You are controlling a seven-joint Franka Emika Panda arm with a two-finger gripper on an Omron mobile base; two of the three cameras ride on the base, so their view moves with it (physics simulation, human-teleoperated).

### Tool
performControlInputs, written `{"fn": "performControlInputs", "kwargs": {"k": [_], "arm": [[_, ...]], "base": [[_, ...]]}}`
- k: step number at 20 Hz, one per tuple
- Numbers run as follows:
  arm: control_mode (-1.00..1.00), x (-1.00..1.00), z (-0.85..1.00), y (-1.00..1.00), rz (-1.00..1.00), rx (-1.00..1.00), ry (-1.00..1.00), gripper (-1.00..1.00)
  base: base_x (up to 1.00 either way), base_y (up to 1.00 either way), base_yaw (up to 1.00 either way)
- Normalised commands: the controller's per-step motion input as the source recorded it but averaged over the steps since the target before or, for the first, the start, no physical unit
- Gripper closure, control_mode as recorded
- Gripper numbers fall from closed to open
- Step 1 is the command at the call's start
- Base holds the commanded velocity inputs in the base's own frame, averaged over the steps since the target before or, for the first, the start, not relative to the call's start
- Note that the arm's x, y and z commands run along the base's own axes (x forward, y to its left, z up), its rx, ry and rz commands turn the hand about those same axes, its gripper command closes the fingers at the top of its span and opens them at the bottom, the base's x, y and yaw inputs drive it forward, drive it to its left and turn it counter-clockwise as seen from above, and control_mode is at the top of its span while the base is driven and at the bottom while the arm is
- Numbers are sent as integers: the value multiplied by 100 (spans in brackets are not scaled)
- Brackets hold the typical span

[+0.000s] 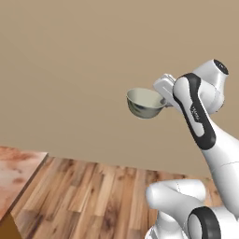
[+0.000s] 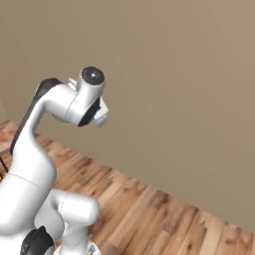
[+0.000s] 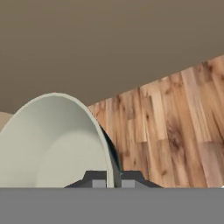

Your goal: Take the smaller bowl and place it next to the appetizer plate on the dining counter , and place the larger bowl next to the plate with cooked food.

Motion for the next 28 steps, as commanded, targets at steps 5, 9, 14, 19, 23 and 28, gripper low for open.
{"fn": "performControlInputs", "kwargs": {"k": [5, 9, 14, 19, 23, 28], "arm": [[100, 0, 0, 0, 0, 0, 0, 100], [100, 0, 0, 0, 0, 0, 0, 100], [100, 0, 0, 0, 0, 0, 0, 100], [100, 0, 0, 0, 0, 0, 0, 100], [100, 0, 0, 0, 0, 0, 0, 100], [100, 0, 0, 0, 0, 0, 0, 100]], "base": [[100, 0, 33], [100, 0, 56], [100, -6, 64], [100, -43, 52], [100, -39, 52], [100, -18, 60]]}}
